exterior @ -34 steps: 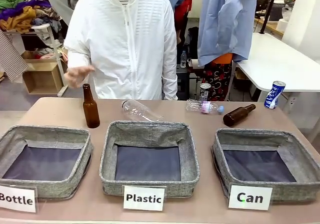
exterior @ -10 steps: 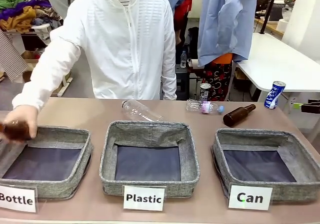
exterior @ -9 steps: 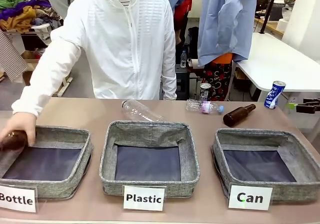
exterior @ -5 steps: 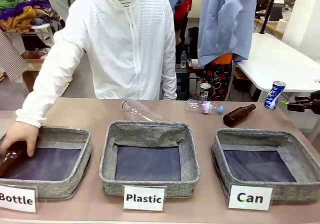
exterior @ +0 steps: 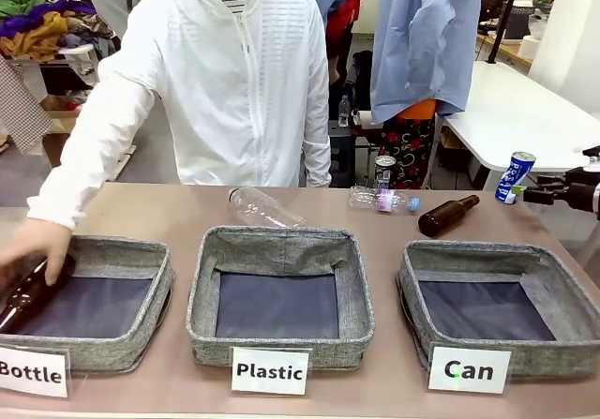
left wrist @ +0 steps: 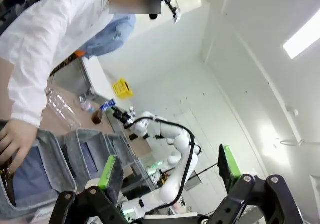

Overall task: Sort the can waste into the basket.
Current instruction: Pick up the can waste from the table and place it in the right Fabric basket.

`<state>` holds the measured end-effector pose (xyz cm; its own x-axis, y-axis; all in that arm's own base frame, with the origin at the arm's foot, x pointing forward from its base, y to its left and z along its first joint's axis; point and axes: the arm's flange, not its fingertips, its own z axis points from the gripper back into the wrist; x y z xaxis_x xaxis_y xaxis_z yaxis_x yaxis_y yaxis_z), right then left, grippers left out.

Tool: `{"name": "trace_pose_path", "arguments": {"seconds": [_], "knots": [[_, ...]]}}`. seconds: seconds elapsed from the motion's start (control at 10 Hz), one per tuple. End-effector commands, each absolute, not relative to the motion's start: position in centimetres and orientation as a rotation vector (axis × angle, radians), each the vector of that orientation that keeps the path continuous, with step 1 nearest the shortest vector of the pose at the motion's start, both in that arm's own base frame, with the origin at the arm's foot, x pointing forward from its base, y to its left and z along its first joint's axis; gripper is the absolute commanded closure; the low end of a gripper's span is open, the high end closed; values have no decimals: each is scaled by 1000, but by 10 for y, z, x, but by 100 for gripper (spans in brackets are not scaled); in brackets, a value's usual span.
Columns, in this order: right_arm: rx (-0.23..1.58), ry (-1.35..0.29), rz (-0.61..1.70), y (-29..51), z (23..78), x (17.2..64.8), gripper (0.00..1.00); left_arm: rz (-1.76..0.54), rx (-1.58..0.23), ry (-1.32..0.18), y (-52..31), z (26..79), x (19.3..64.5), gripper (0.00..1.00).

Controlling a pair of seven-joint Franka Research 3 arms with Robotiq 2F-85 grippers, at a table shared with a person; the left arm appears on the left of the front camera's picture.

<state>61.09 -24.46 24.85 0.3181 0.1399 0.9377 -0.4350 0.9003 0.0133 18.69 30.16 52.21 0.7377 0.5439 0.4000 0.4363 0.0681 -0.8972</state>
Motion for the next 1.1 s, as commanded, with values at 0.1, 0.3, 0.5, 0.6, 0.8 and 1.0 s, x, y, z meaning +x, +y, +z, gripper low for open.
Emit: {"name": "trace_pose_path", "arguments": {"seconds": [0.1, 0.3, 0.5, 0.6, 0.8, 1.0], "knots": [[303, -1275, 354, -244, 240, 627, 0, 54, -1513, -703, 273, 510, 189, 0], [333, -1297, 339, -242, 237, 632, 0, 55, -1511, -687, 269, 508, 191, 0], [345, -1322, 317, -243, 233, 640, 0, 35, -1520, -636, 258, 503, 193, 0], [350, -1354, 292, -243, 232, 643, 0, -10, -1507, -560, 239, 495, 195, 0], [373, -1375, 280, -239, 231, 648, 0, -114, -1472, -356, 187, 469, 196, 0], [383, -1387, 270, -236, 234, 651, 0, -187, -1411, -212, 139, 442, 196, 0]]}}
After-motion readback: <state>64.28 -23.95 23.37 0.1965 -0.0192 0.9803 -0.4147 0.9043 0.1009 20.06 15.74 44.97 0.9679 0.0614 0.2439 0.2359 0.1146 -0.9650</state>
